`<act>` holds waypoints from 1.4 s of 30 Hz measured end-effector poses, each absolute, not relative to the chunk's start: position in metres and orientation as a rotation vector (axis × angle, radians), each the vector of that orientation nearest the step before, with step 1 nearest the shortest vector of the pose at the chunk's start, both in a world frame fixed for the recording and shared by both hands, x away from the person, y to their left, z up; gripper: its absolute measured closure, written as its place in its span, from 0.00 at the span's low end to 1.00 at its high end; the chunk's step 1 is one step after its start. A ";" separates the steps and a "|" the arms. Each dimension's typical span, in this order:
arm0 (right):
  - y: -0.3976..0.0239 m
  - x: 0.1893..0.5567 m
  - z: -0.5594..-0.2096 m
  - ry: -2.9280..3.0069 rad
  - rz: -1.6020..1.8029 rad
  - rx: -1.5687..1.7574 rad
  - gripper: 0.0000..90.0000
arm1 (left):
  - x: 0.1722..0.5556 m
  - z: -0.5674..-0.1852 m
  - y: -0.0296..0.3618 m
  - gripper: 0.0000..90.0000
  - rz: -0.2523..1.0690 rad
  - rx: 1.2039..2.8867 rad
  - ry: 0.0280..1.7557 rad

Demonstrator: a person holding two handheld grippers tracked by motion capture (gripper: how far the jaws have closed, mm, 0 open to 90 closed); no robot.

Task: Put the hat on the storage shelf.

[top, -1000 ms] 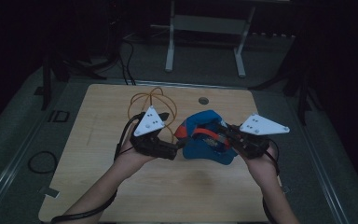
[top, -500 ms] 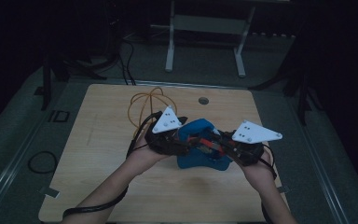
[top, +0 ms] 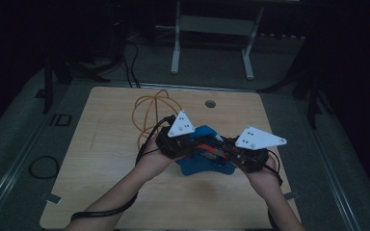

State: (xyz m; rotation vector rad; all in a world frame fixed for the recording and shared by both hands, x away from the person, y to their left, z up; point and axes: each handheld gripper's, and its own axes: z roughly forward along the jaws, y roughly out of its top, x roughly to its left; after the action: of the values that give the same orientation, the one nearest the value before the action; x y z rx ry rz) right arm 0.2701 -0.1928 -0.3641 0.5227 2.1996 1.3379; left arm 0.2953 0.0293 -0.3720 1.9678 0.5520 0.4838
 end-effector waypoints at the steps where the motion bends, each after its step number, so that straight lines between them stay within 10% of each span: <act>1: -0.193 0.271 -0.364 2.200 1.340 0.525 0.96 | 0.295 -0.372 0.029 0.90 0.506 1.965 0.557; 30: -0.238 0.241 -0.352 2.116 1.579 0.563 0.70 | 0.275 -0.361 0.050 1.00 0.704 1.874 0.376; 42: -0.236 0.242 -0.367 2.206 1.593 0.523 0.52 | 0.278 -0.369 0.075 1.00 0.540 1.813 0.227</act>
State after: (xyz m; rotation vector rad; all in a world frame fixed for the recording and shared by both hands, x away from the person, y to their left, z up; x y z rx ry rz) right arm 0.2421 -0.2356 -0.3671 0.5233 2.2058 1.5929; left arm 0.2779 0.0753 -0.3691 1.8126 0.2268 0.5402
